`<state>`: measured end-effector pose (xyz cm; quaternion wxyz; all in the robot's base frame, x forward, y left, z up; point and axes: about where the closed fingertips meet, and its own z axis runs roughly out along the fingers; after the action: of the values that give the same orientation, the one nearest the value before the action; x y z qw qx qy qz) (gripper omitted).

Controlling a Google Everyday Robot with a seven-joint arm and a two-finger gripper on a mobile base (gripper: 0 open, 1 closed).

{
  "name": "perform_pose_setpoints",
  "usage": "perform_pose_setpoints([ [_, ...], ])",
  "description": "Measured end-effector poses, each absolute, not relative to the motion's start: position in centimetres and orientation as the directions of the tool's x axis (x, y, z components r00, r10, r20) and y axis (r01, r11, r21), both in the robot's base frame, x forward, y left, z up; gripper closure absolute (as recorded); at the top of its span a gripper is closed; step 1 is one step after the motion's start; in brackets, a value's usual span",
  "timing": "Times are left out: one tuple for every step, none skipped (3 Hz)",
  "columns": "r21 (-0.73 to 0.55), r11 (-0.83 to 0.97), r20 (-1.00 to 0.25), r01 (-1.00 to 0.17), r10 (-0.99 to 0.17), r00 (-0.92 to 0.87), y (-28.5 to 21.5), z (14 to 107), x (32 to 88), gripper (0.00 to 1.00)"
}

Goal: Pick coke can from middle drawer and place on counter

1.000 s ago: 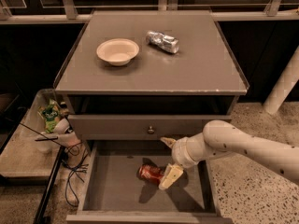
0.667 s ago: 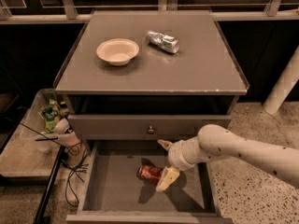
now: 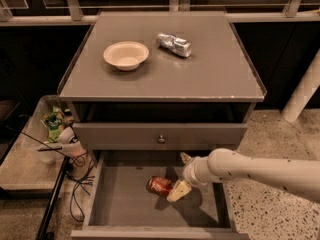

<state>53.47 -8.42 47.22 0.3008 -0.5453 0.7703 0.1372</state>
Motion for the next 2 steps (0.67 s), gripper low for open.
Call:
perform_pose_setpoints([
  [-0.149,0.492,-0.629,-0.858,-0.716,-0.302,-9.8,44.4,57.4,0.0],
  [-0.132,0.555,-0.649,-0.821,-0.674,-0.351,-10.1,41.4,59.8,0.0],
])
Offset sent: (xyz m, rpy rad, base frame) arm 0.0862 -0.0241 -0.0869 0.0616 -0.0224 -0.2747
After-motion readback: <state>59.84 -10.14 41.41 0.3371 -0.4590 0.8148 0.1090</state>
